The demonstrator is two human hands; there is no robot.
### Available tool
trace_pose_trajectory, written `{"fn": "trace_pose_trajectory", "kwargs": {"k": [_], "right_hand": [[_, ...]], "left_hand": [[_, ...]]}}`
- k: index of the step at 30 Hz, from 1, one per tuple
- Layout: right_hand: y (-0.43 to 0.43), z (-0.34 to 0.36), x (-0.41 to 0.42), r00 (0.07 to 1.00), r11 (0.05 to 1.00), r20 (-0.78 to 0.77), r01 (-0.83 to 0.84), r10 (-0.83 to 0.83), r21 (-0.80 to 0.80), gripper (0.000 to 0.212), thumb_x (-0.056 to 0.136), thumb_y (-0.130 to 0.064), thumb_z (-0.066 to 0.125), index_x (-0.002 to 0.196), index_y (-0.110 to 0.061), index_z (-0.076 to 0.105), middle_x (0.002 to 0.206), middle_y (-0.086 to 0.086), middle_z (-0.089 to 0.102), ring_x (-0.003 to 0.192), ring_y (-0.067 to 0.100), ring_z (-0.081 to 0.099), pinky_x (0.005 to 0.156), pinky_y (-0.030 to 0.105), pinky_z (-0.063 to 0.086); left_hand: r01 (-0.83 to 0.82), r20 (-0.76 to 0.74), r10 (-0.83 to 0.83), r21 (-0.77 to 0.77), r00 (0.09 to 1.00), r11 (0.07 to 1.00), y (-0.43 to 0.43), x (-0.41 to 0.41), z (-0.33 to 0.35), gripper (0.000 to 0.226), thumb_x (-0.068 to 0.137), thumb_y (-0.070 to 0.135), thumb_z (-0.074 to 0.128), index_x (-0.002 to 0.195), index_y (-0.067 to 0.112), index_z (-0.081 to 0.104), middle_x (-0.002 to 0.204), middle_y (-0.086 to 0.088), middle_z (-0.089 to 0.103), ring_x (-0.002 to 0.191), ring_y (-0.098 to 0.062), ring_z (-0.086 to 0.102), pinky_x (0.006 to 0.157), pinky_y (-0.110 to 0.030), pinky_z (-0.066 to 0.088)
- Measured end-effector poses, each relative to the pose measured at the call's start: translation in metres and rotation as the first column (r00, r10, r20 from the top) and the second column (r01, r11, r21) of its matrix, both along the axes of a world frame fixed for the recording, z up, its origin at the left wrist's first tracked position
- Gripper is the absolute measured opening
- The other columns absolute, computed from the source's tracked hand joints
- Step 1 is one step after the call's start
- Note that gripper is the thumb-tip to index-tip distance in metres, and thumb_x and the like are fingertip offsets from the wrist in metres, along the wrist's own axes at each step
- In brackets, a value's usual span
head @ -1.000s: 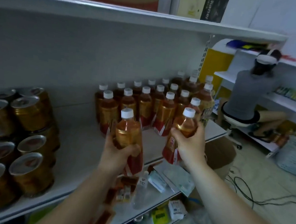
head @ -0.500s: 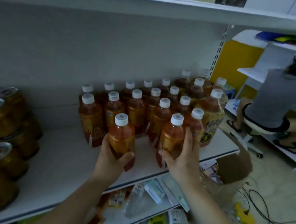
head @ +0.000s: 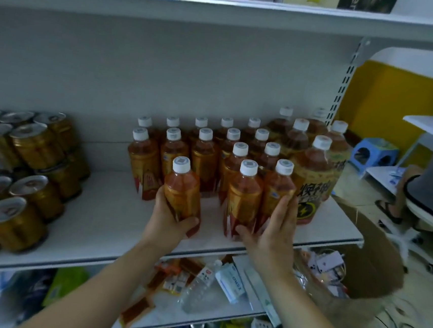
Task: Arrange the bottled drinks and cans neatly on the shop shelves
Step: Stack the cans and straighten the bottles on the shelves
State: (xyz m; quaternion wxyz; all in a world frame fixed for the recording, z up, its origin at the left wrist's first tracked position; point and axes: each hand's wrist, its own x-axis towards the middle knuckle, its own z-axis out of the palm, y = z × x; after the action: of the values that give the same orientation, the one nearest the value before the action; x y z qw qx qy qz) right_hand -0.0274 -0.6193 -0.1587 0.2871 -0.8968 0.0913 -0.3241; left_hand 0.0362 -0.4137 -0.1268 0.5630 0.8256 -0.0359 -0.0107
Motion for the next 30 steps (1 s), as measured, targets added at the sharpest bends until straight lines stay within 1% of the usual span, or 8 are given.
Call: {"fn": "trace_pose_trajectory", "kwargs": {"k": [4, 7, 9, 12, 16, 19, 25, 30], "right_hand": [[-0.003, 0.001, -0.005, 0.999, 0.999, 0.025, 0.045, -0.046, 0.018, 0.118, 0.070, -0.050, 0.079, 0.151, -0.017, 0.000, 0.155, 0.027, 0.016, 0.142, 0.040, 0.017, 0.110, 0.060, 0.024], [-0.012, 0.038, -0.003, 0.988, 0.992, 0.150, -0.015, 0.033, -0.124, 0.100, 0.072, -0.063, 0.063, 0.147, -0.013, 0.020, 0.151, 0.022, 0.025, 0.140, 0.038, 0.021, 0.110, 0.058, 0.023], [-0.016, 0.083, 0.010, 0.993, 0.963, 0.064, -0.076, 0.096, -0.260, 0.094, 0.073, -0.069, 0.056, 0.147, -0.020, 0.025, 0.153, 0.017, 0.024, 0.142, 0.036, 0.017, 0.113, 0.054, 0.014], [-0.021, 0.138, 0.038, 0.969, 0.878, -0.237, -0.176, 0.073, -0.446, 0.094, 0.075, -0.078, 0.048, 0.151, -0.033, 0.016, 0.159, 0.004, 0.011, 0.147, 0.030, 0.004, 0.117, 0.053, 0.001], [-0.027, 0.149, 0.060, 0.889, 0.854, -0.455, -0.270, 0.045, -0.444, 0.088, 0.076, -0.083, 0.036, 0.149, -0.037, 0.018, 0.159, -0.001, 0.018, 0.146, 0.031, 0.012, 0.111, 0.050, 0.023], [-0.024, 0.142, 0.063, 0.895, 0.843, -0.446, -0.253, 0.016, -0.475, 0.081, 0.078, -0.082, 0.033, 0.145, -0.037, 0.026, 0.154, -0.002, 0.031, 0.143, 0.030, 0.018, 0.100, 0.044, 0.037], [-0.026, 0.139, 0.064, 0.919, 0.824, -0.394, -0.230, 0.009, -0.517, 0.078, 0.080, -0.079, 0.034, 0.144, -0.035, 0.029, 0.151, -0.002, 0.036, 0.140, 0.029, 0.025, 0.095, 0.042, 0.040], [-0.025, 0.149, 0.061, 0.865, 0.835, -0.501, -0.277, 0.002, -0.476, 0.078, 0.081, -0.077, 0.034, 0.146, -0.035, 0.026, 0.155, -0.002, 0.028, 0.142, 0.031, 0.021, 0.100, 0.047, 0.036]], "left_hand": [[0.003, -0.020, -0.002, 0.013, 1.000, 1.000, -0.015, 0.001, 0.000, 0.104, 0.070, 0.013, 0.079, 0.144, 0.028, 0.008, 0.127, 0.000, 0.048, 0.114, -0.018, 0.049, 0.087, -0.032, 0.044], [0.061, -0.037, -0.057, 0.088, 0.998, 0.994, -0.022, -0.003, -0.002, 0.109, 0.061, 0.018, 0.077, 0.138, 0.046, 0.005, 0.133, -0.003, 0.046, 0.119, -0.023, 0.050, 0.093, -0.045, 0.049], [0.055, -0.015, -0.053, 0.193, 0.998, 0.980, -0.026, -0.003, -0.002, 0.106, 0.063, 0.021, 0.078, 0.140, 0.039, 0.008, 0.137, -0.002, 0.042, 0.123, -0.025, 0.046, 0.100, -0.045, 0.044], [0.009, -0.013, -0.006, 0.278, 1.000, 0.961, -0.039, 0.003, 0.000, 0.098, 0.068, 0.024, 0.081, 0.144, 0.016, 0.020, 0.140, -0.004, 0.034, 0.125, -0.025, 0.042, 0.097, -0.035, 0.039], [-0.014, -0.028, 0.024, 0.301, 0.999, 0.953, -0.049, 0.013, -0.001, 0.094, 0.071, 0.028, 0.078, 0.142, 0.019, 0.019, 0.140, -0.004, 0.035, 0.119, -0.029, 0.048, 0.088, -0.036, 0.042], [-0.046, -0.038, 0.060, 0.291, 0.998, 0.956, -0.051, 0.023, -0.002, 0.094, 0.071, 0.030, 0.077, 0.143, 0.025, 0.016, 0.140, -0.002, 0.040, 0.115, -0.030, 0.052, 0.088, -0.040, 0.046], [-0.035, -0.081, 0.065, 0.326, 0.995, 0.945, -0.055, 0.034, 0.002, 0.092, 0.073, 0.026, 0.072, 0.138, 0.037, 0.009, 0.135, -0.001, 0.046, 0.111, -0.029, 0.055, 0.091, -0.048, 0.049], [0.169, -0.236, -0.108, 0.256, 0.966, 0.952, -0.040, 0.040, 0.022, 0.113, 0.063, 0.033, 0.084, 0.142, 0.029, 0.004, 0.134, 0.000, 0.042, 0.121, -0.023, 0.046, 0.103, -0.041, 0.041]]}}
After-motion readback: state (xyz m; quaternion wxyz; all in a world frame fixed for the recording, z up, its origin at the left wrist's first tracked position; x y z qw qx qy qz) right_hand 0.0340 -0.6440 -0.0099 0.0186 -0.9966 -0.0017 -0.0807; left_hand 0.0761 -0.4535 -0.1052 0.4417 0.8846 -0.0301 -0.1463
